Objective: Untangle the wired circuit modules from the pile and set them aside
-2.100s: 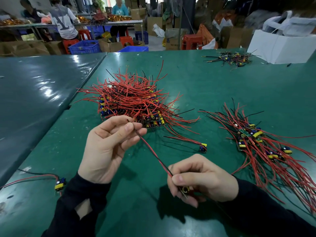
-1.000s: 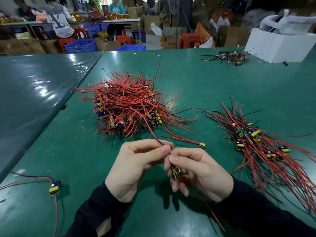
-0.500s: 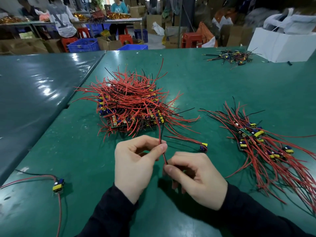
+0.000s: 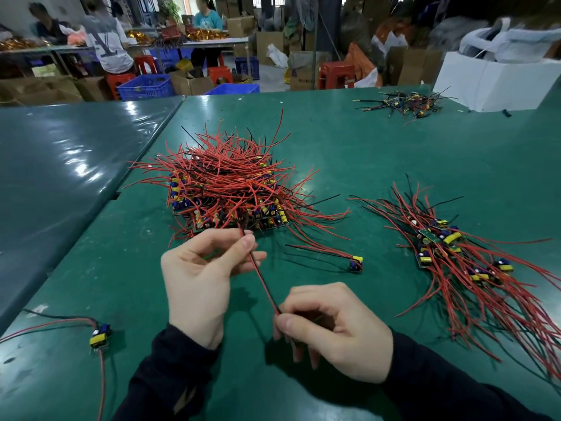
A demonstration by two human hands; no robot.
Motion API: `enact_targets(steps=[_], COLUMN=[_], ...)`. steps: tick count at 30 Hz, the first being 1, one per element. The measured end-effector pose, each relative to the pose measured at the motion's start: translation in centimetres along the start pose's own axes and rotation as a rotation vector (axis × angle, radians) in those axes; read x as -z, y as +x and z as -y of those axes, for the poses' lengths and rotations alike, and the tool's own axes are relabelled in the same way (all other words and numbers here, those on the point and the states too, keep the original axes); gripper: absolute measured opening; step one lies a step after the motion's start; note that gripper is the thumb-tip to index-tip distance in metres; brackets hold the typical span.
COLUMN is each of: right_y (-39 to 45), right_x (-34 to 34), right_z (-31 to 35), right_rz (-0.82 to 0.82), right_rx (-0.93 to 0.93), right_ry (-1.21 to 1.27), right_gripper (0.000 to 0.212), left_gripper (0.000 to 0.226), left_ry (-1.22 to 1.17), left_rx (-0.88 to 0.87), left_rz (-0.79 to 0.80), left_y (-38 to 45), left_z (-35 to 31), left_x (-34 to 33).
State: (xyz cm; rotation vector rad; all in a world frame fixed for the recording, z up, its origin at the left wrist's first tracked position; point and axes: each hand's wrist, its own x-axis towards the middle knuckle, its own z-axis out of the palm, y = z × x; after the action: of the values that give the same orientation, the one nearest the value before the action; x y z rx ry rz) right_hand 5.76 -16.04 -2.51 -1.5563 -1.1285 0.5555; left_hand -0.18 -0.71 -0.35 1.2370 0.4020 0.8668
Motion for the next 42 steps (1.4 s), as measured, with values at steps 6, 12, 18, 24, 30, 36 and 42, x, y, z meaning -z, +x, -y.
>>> enact_targets(steps=[6, 12, 18, 24, 30, 36, 42], right_y=[-0.2, -0.3, -0.2, -0.2, 0.2, 0.6, 0.2], right_x=[-0.1, 0.0, -0.1, 0.0, -0.1, 0.5, -0.5], right_z=[0.3, 0.3, 0.3, 0.3, -0.2, 0.0, 0.4], right_rz=[0.070, 0.097, 0.106, 0.085, -0.093, -0.166, -0.044], right_rx=[0.019, 0.000, -0.009, -0.040, -0.143, -0.183, -0.173], right_ry=[-0.011, 0.010, 0.042, 0.071, 0.163, 0.293, 0.245], right_gripper=[0.021, 0.020, 0.020, 0.020, 0.018, 0.019, 0.021], left_gripper=[0.010, 0.009, 0.010, 0.013, 0.053, 0.025, 0.011], left_ry=[0.030, 0.052, 0.115, 0.114, -0.038, 0.131, -0.003], left_rx=[-0.084, -0.108, -0.215, -0.309, 0.061, 0.104, 0.042], left_rz=[-0.012, -0.002, -0.033, -0.098, 0.150, 0.347, 0.080], left_y=[0.2, 0.2, 0.3, 0.2, -0.7, -1.3, -0.4], left_z=[-0.1, -0.3, -0.2, -0.2, 0.4, 1.2, 0.7], left_x=[0.2, 0.3, 0.6, 0.4, -0.5, -0.8, -0.3])
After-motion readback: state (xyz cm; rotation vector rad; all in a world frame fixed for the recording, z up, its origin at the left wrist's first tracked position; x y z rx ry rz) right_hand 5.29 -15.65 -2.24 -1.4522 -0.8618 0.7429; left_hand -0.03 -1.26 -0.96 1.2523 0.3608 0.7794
